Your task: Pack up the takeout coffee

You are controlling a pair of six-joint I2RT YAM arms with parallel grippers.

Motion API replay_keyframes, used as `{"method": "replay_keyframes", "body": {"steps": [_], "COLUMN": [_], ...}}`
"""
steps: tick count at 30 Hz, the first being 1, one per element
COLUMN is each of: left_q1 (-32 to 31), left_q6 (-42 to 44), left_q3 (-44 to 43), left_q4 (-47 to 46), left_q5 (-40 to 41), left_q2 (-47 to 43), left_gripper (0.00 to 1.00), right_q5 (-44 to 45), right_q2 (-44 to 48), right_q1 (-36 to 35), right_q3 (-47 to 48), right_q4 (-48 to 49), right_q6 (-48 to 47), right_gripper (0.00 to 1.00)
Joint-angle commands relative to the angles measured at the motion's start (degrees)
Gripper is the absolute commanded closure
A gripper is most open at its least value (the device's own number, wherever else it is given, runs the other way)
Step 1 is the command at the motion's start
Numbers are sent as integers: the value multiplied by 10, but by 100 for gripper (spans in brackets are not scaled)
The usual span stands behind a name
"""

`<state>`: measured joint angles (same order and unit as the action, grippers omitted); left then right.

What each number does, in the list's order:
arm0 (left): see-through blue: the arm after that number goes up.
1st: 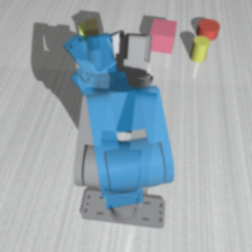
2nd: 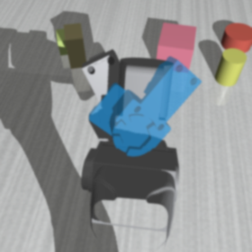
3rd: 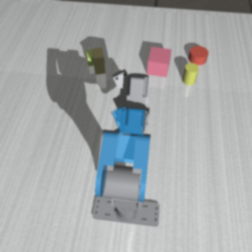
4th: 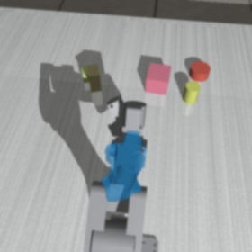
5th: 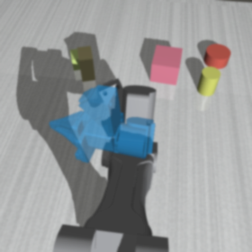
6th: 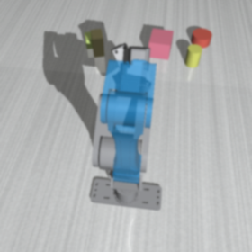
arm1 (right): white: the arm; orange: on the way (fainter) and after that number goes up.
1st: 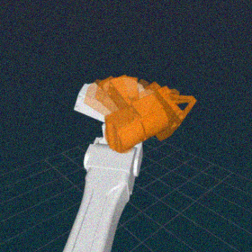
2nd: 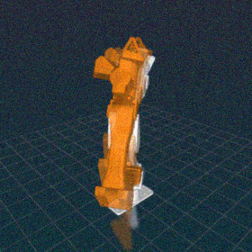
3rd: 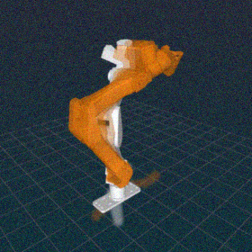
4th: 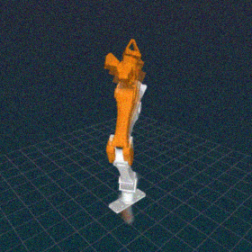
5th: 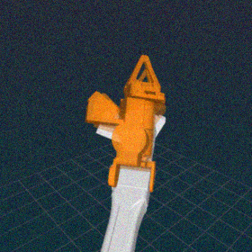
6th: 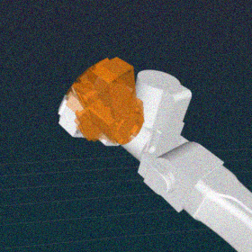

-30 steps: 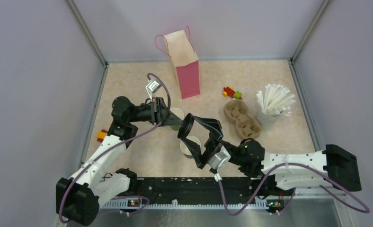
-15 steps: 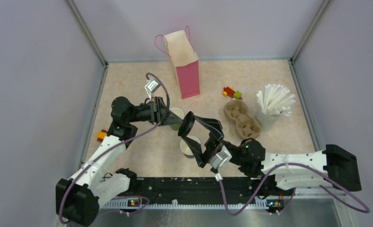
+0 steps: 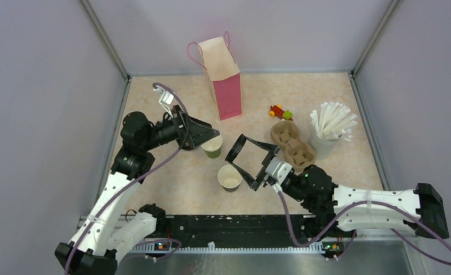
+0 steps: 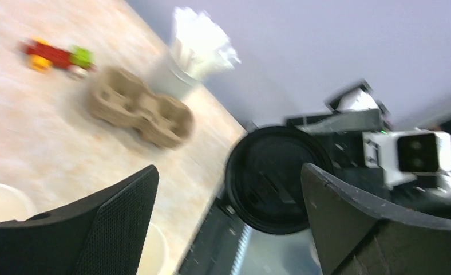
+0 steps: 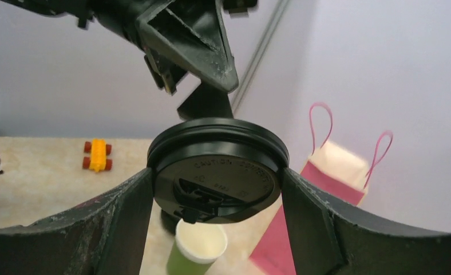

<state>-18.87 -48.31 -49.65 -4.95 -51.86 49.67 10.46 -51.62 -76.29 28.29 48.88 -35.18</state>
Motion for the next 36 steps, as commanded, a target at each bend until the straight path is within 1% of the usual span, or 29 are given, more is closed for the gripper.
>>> {"method": "replay_keyframes", "body": {"steps": [1, 3, 5, 9, 13, 15, 17, 21, 24, 29, 33, 36], "left_q1": [0, 0, 0, 1, 1, 1, 2, 3, 3, 4, 3, 3], "left_q6": [211, 234, 242, 233, 208, 187, 168, 107, 85, 80, 96, 106], "left_q3": [-50, -41, -31, -6, 5, 12, 30, 77, 113, 154, 156, 152], "left_q4": [216, 251, 283, 343, 397, 411, 403, 390, 371, 349, 348, 351], "left_q5": [258, 341, 391, 482, 561, 589, 595, 610, 610, 602, 600, 589], "left_q2": [-23, -29, -30, -25, -21, -29, -48, -88, -118, -175, -197, -202], "left_gripper": [1, 1, 1, 1, 1, 1, 1, 1, 1, 2, 3, 4], "right_q5": [130, 165, 190, 233, 203, 190, 175, 137, 129, 81, 38, 37], "right_q2": [38, 33, 18, -42, -105, -142, -180, -252, -308, -388, -421, -444], "right_q1": [-4, -4, -4, -4, -4, -4, -4, -4, -1, 21, 45, 57], "right_q3": [84, 120, 152, 256, 333, 369, 405, 472, 524, 598, 617, 637], "right_q4": [-252, -353, -444, -673, -790, -839, -887, -942, -991, -1045, -1059, -1084], "right_q6": [228, 324, 417, 568, 647, 671, 686, 688, 685, 671, 654, 649], "right_gripper": [30, 33, 34, 32, 32, 32, 32, 31, 29, 27, 28, 28]}}
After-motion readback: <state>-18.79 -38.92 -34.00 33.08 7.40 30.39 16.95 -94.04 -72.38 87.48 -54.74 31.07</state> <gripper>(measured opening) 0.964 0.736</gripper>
